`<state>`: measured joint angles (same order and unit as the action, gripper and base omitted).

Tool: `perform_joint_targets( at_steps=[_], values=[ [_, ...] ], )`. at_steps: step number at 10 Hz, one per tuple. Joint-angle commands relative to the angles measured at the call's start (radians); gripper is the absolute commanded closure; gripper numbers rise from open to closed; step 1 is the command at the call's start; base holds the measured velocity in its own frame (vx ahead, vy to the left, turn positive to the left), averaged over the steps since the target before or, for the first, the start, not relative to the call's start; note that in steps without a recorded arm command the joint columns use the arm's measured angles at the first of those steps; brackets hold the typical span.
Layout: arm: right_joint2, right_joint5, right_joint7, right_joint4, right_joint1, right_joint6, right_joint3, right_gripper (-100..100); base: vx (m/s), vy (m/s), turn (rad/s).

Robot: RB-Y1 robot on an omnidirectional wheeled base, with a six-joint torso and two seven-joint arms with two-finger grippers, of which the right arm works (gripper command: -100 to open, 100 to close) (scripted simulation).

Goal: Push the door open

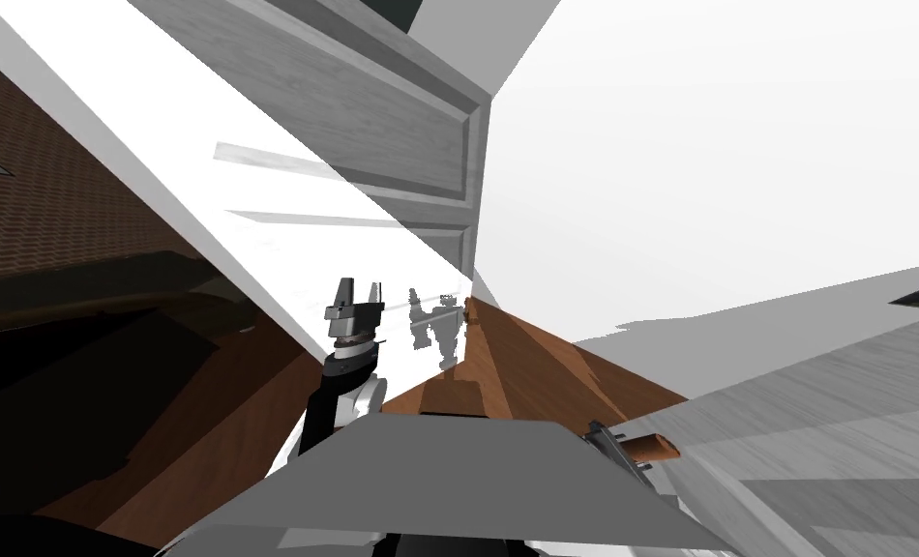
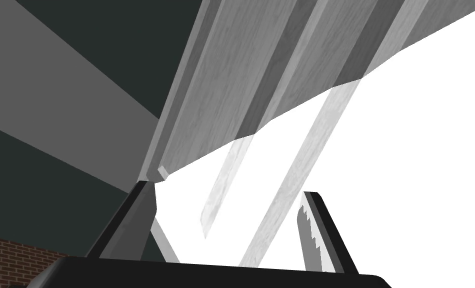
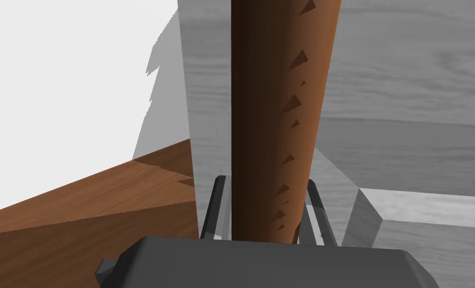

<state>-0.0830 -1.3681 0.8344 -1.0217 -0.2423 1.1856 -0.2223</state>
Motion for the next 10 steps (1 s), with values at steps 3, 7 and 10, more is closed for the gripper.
perform_joint_targets(
  at_steps=[3, 7, 10],
  values=[
    [0.002, -0.036, -0.015, 0.017, 0.008, 0.050, -0.046, 100, 0.100, -0.173, -0.008],
    [0.021, -0.075, -0.037, 0.021, 0.016, 0.087, -0.084, 100, 0.095, -0.179, -0.012],
    [0.037, -0.090, -0.050, 0.015, 0.014, 0.093, -0.093, 100, 0.080, -0.147, -0.015]
  ],
)
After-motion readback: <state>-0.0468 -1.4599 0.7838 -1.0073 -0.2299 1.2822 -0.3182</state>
